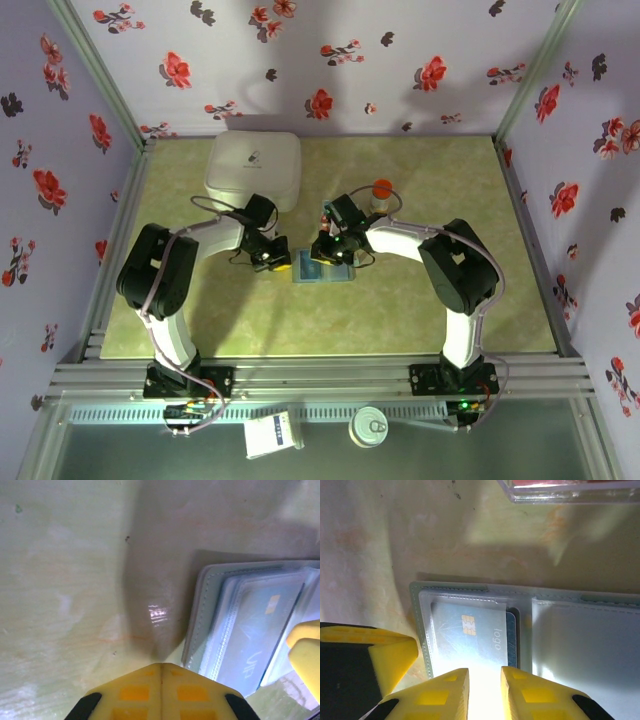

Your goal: Take the credit cards out of the card holder

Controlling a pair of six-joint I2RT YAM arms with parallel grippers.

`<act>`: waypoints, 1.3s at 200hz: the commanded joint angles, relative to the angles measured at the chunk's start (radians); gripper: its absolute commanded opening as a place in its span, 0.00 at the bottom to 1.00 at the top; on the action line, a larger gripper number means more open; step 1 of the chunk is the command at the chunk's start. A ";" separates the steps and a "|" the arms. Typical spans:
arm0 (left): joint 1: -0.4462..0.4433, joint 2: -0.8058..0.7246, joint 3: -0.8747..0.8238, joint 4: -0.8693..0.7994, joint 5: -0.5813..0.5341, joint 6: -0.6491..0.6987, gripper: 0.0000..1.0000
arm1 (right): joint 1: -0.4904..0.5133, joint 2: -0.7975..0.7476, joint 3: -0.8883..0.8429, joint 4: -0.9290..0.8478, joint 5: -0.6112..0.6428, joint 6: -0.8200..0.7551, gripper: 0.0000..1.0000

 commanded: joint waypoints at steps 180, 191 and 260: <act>-0.024 0.066 0.035 -0.089 -0.051 0.071 0.02 | 0.007 -0.022 0.014 -0.038 0.033 -0.015 0.24; -0.018 0.066 0.033 -0.104 -0.065 0.081 0.02 | 0.007 -0.021 0.014 -0.039 0.033 -0.014 0.24; 0.005 0.009 0.044 -0.112 -0.065 0.087 0.03 | 0.008 -0.018 0.018 -0.019 0.019 0.000 0.24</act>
